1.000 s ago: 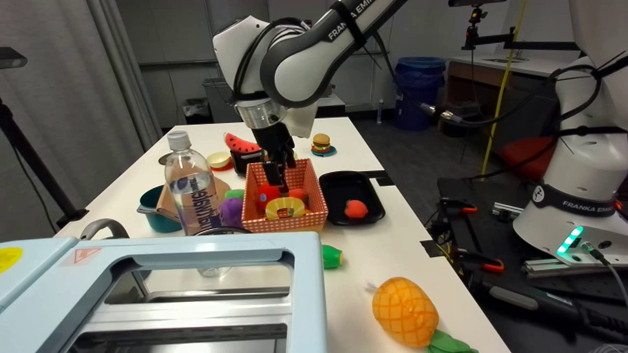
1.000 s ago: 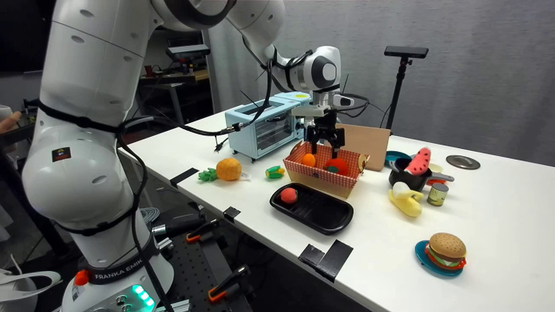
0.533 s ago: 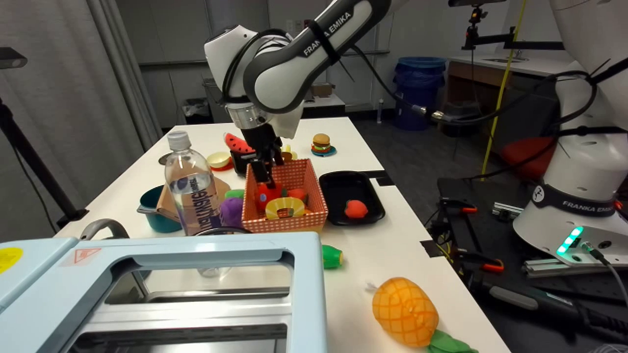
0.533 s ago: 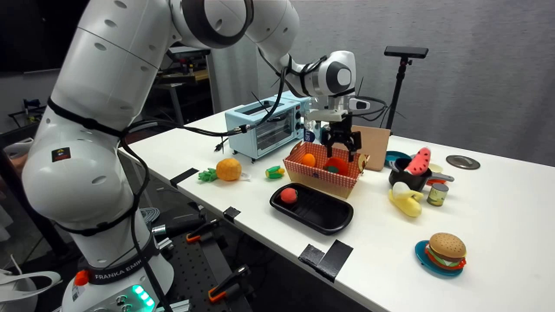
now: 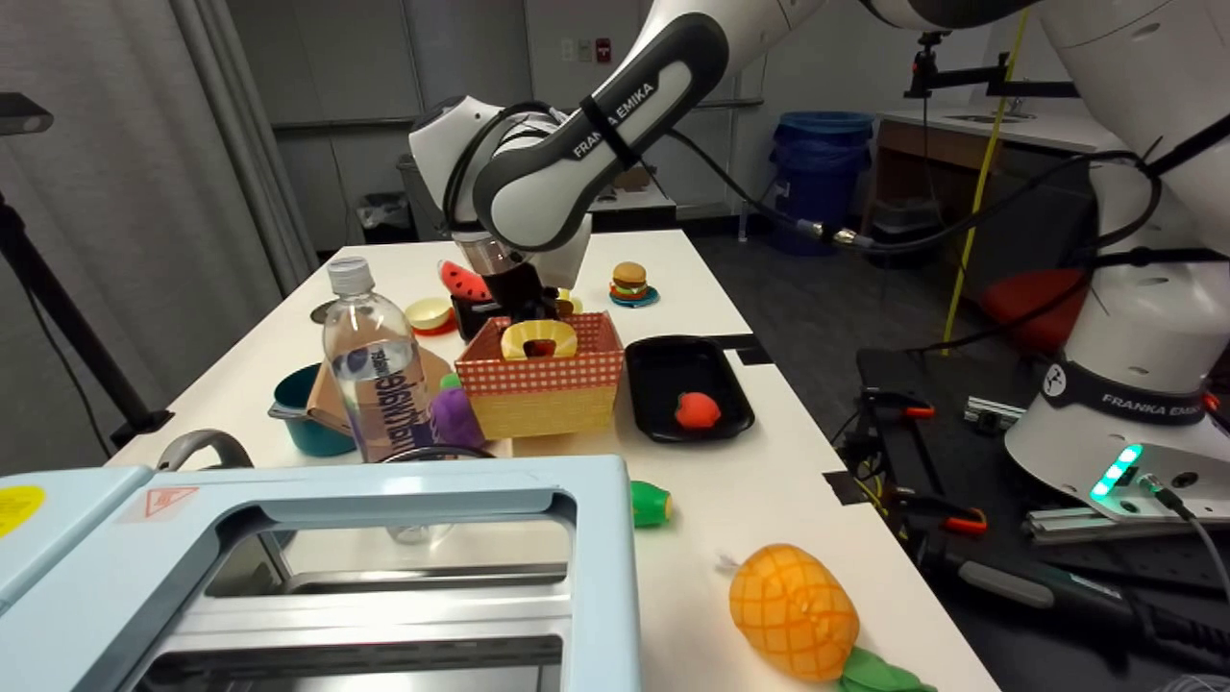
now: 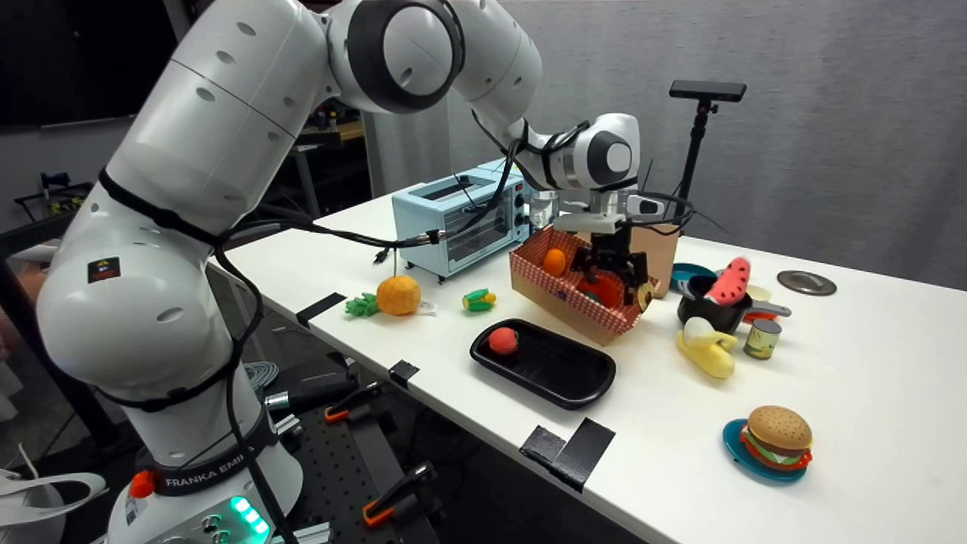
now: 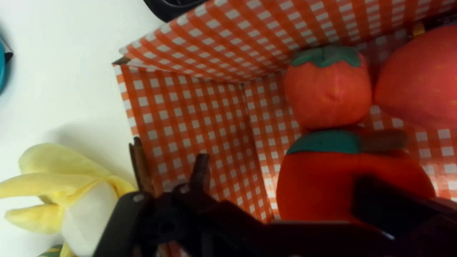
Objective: Take the orange out of the box and put it on the tray
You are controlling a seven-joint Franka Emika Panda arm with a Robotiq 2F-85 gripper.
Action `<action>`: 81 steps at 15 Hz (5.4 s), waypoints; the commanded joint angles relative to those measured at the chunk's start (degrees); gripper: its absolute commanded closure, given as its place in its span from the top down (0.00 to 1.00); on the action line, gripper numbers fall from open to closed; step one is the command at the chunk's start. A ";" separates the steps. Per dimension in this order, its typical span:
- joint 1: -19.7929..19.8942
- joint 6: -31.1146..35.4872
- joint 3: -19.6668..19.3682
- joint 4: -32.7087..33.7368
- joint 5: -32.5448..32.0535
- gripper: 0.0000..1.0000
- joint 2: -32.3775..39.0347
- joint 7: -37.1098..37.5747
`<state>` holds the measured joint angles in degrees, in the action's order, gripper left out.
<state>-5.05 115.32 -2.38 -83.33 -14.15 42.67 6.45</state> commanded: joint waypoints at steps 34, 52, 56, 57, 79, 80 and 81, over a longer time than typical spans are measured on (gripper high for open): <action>-5.41 9.89 -0.91 -20.44 -2.68 0.00 -23.13 11.88; -0.64 4.14 4.97 -50.13 0.37 0.00 -52.63 18.45; -0.01 2.06 5.79 -50.91 0.85 0.00 -53.78 19.25; 0.05 1.71 5.86 -50.92 1.43 0.00 -53.90 19.27; 0.34 -0.96 6.36 -49.49 5.91 1.00 -52.42 18.66; 0.35 -0.96 6.36 -49.51 5.91 1.00 -52.43 18.66; 0.35 -0.96 6.36 -49.52 5.91 1.00 -52.43 18.66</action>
<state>-6.14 114.42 2.59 -132.92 -8.50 -9.76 25.33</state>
